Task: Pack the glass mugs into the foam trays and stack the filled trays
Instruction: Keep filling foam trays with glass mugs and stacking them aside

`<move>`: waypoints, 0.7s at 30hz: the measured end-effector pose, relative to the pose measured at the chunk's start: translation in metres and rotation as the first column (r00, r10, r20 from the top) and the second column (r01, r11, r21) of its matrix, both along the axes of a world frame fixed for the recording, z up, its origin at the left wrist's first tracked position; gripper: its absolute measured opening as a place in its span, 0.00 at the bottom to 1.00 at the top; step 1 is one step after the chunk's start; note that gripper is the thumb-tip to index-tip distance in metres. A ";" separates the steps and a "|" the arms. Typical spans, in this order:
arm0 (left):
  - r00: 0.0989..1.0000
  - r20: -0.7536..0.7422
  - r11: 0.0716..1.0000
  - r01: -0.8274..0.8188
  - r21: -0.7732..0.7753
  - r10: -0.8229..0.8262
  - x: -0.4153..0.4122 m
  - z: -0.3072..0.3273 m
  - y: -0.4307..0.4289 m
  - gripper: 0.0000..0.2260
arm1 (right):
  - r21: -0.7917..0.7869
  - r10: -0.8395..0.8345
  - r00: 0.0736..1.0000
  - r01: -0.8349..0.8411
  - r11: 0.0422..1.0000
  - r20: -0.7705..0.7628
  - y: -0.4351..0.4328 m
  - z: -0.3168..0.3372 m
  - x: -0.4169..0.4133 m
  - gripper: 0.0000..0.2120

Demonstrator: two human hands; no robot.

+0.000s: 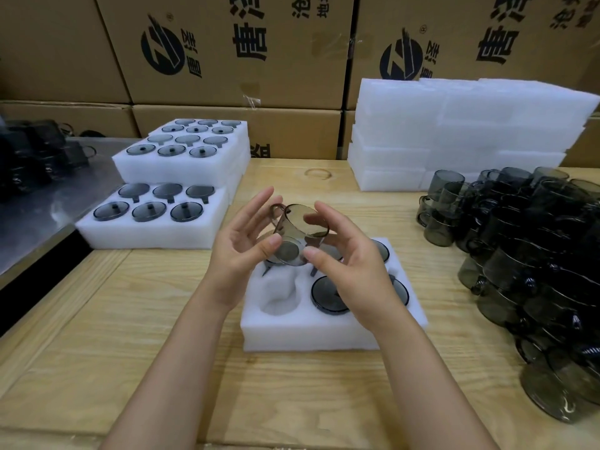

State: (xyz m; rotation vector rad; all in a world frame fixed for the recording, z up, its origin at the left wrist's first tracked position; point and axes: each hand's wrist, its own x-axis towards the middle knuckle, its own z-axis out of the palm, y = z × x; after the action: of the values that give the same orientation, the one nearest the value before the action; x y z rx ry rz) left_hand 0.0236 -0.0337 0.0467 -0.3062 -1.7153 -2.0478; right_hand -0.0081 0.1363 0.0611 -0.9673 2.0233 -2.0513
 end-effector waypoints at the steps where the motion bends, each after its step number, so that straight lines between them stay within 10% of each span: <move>1: 1.000 -0.005 1.000 -0.029 -0.006 0.029 0.000 -0.001 -0.001 0.22 | 0.013 -0.026 1.000 0.026 1.000 -0.003 0.000 -0.001 0.000 0.27; 11: 0.995 0.064 0.985 0.081 -0.150 -0.072 0.007 0.007 0.003 0.16 | 0.129 -0.255 0.940 0.289 0.949 -0.227 -0.018 -0.006 0.019 0.30; 21: 0.989 0.011 0.971 -0.143 -0.191 0.147 0.018 -0.005 0.003 0.17 | 0.410 -0.061 0.944 0.198 0.890 -0.323 -0.022 -0.003 0.028 0.31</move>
State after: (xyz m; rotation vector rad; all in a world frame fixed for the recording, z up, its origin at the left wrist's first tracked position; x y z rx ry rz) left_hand 0.0411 -0.0307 0.0417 -0.2087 -1.8942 -1.7951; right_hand 0.0203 0.1144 0.0581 -1.1245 2.6165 -1.4472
